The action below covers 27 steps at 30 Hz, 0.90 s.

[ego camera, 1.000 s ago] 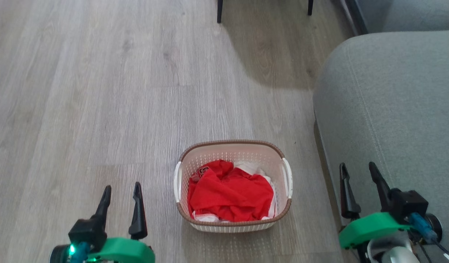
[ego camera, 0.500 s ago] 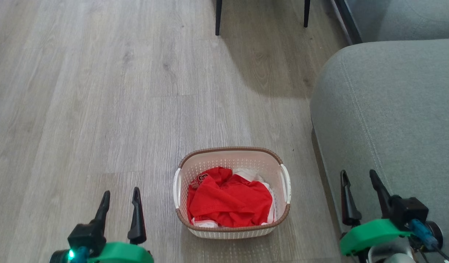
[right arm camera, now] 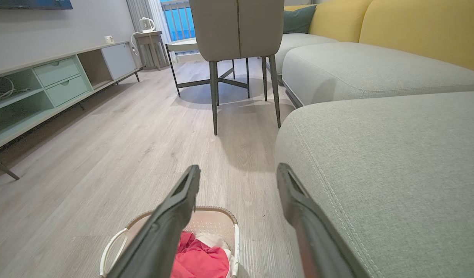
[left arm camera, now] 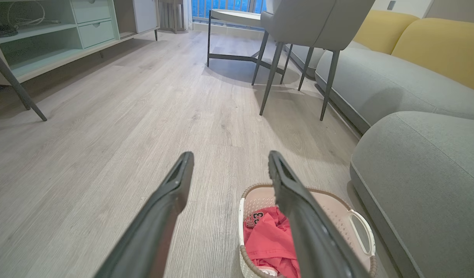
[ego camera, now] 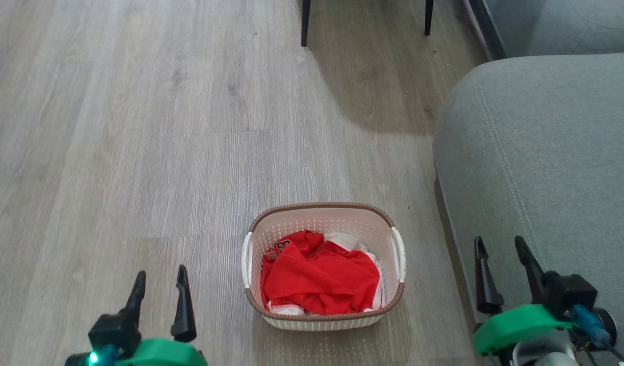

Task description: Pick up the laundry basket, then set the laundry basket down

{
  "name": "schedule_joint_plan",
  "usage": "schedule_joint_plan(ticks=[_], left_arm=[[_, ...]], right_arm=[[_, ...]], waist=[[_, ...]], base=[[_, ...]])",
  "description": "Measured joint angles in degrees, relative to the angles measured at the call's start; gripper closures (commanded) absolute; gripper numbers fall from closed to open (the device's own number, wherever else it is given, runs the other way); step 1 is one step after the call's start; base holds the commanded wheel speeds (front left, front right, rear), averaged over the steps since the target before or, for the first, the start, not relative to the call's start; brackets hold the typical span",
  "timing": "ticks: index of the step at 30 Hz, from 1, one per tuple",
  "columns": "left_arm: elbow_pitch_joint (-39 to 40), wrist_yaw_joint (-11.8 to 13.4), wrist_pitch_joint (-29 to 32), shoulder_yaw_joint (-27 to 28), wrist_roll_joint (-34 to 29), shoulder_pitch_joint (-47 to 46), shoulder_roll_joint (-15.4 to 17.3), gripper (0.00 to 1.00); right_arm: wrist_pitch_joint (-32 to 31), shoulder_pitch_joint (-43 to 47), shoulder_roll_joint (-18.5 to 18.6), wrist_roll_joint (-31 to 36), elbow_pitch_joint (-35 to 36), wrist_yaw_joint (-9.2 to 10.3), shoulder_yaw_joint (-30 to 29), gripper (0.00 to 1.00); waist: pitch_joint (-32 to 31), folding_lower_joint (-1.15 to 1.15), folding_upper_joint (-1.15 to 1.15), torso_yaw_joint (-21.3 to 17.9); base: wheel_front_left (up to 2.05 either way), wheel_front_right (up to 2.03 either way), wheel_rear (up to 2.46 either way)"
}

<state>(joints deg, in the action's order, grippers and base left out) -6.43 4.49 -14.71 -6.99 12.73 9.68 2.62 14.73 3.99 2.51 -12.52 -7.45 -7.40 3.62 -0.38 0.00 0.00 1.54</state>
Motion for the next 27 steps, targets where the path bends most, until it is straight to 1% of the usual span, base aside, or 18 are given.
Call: schedule_joint_plan(ticks=[3,4,11,27], left_arm=[[0.0,0.0,0.0,0.2,0.2,-0.1,0.0,0.00],[-0.1,0.0,0.0,0.2,0.5,-0.1,0.0,1.00],[-5.5,0.0,0.4,0.1,1.0,1.6,-0.3,1.00],[-5.8,-1.3,2.6,0.4,11.7,0.6,-0.2,1.00]], right_arm=[[0.0,0.0,0.0,0.0,0.0,0.00,-0.1,0.00],[0.0,0.0,0.0,0.0,0.0,0.00,-0.1,1.00],[-0.1,1.5,-0.2,-0.6,-5.4,0.00,0.3,1.00],[-2.1,1.3,-0.2,-11.3,-5.6,0.00,0.0,1.00]], waist=[[0.0,0.00,0.00,0.1],[0.0,0.00,0.00,0.1],[0.1,0.00,0.00,0.1],[0.1,0.00,0.00,-0.2]], base=[[0.00,0.00,0.00],[0.00,0.00,0.00],[0.00,0.00,0.00],[0.00,0.00,0.00]])
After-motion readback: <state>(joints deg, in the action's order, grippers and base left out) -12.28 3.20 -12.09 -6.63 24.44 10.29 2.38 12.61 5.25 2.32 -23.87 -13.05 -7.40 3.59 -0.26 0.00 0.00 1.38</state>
